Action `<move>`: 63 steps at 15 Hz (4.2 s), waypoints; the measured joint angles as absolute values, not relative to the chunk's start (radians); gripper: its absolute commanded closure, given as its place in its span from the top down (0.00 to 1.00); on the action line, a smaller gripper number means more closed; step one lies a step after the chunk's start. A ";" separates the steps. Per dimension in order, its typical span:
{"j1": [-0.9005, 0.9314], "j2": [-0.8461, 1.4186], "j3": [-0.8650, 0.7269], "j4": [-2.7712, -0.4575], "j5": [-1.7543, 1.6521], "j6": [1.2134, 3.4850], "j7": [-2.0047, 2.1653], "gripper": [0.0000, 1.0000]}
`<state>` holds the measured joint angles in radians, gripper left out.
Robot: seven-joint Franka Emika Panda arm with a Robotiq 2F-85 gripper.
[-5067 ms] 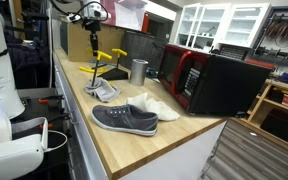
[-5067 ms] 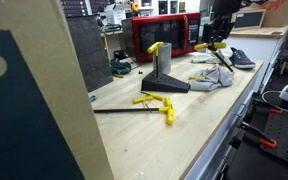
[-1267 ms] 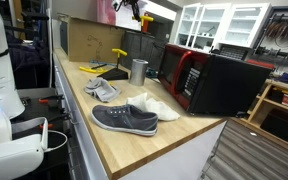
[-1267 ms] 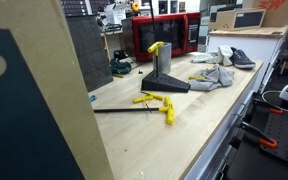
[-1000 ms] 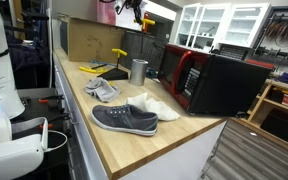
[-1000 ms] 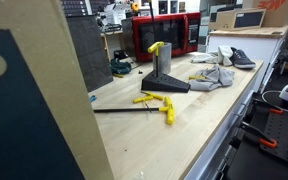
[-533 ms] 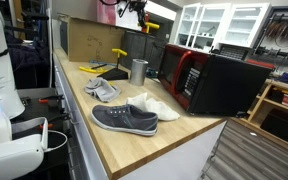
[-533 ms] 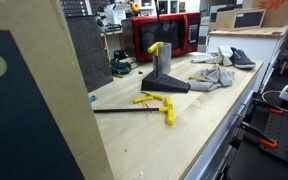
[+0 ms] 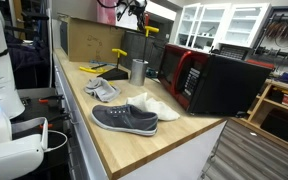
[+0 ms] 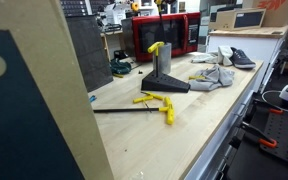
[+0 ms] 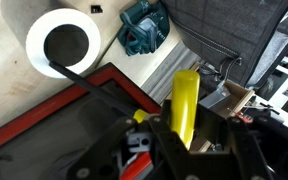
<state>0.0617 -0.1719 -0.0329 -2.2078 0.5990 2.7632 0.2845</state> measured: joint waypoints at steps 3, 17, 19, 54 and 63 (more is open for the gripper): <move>0.076 -0.170 -0.027 -2.212 0.633 2.763 0.284 0.06; 0.096 -0.116 -0.088 -2.212 0.726 2.776 0.136 0.06; 0.096 -0.100 -0.100 -2.211 0.766 2.779 0.094 0.06; -0.028 -0.379 -0.031 -2.201 0.335 2.286 0.356 1.00; -0.024 -0.375 -0.032 -2.171 0.340 2.191 0.353 1.00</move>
